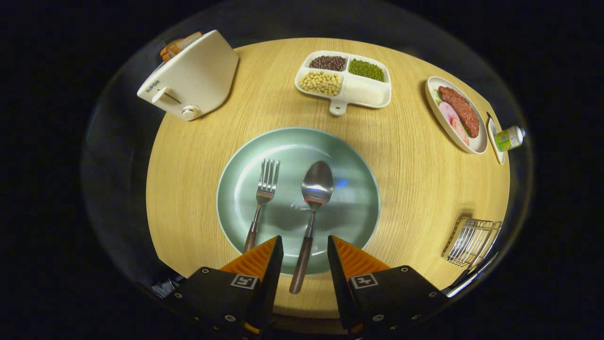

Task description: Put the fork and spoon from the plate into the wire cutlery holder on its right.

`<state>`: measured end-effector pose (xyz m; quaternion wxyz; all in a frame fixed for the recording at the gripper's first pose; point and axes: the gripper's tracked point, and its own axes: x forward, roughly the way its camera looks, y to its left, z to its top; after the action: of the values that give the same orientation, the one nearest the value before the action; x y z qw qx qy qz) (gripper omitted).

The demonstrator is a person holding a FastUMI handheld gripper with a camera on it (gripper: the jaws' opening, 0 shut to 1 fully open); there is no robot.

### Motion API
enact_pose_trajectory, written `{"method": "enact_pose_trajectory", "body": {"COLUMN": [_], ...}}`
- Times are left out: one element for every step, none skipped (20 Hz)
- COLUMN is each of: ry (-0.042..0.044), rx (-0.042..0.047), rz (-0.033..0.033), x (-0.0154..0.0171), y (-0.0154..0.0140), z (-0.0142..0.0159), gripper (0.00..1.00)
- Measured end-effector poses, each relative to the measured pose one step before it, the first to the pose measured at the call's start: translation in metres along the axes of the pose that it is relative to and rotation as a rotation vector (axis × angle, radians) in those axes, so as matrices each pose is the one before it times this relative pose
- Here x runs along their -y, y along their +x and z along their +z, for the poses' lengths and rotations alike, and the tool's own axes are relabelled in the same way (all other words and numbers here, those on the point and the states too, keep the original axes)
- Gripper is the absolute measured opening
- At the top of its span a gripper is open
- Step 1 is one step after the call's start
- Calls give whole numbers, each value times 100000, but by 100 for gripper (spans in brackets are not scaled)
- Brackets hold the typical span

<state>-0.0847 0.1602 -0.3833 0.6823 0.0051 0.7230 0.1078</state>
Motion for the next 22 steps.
{"method": "enact_pose_trajectory", "body": {"ry": [1749,1545,966,719,221,978,987,1536,2240,3040,2427,1062,-310,-1153,-1018,-549,108,41,-429,14,465,1026], "rx": [-1987,-1598,-980,-235,-145,-7,-318,116,-378,-147,526,604,1276,1848,1695,1694,2014,2516,2732,2335,1797,1734], "rz": [90,312,-72,-1192,-1002,-1023,350,770,1092,1261,1768,1113,49,24,631,531,643,423,666,900,1144,1110], "x": [-110,-177,-50,203,166,198,-103,-158,-1,-64,-101,43,210,186,18,38,82,90,163,115,148,163], "y": [546,655,490,455,301,204,101,147,-25,153,147,-146,36,-299,-391,-328,-403,-636,-593,-696,-595,-786], "z": [-184,-280,-206,-10,-26,-32,-43,-11,119,36,294,179,178,180,155,187,218,348,402,280,307,130], "gripper": [54,47,44,38,35,30,25,18,16,13,11,8,7,6,6,6,6,6,6,6,6,6]}}
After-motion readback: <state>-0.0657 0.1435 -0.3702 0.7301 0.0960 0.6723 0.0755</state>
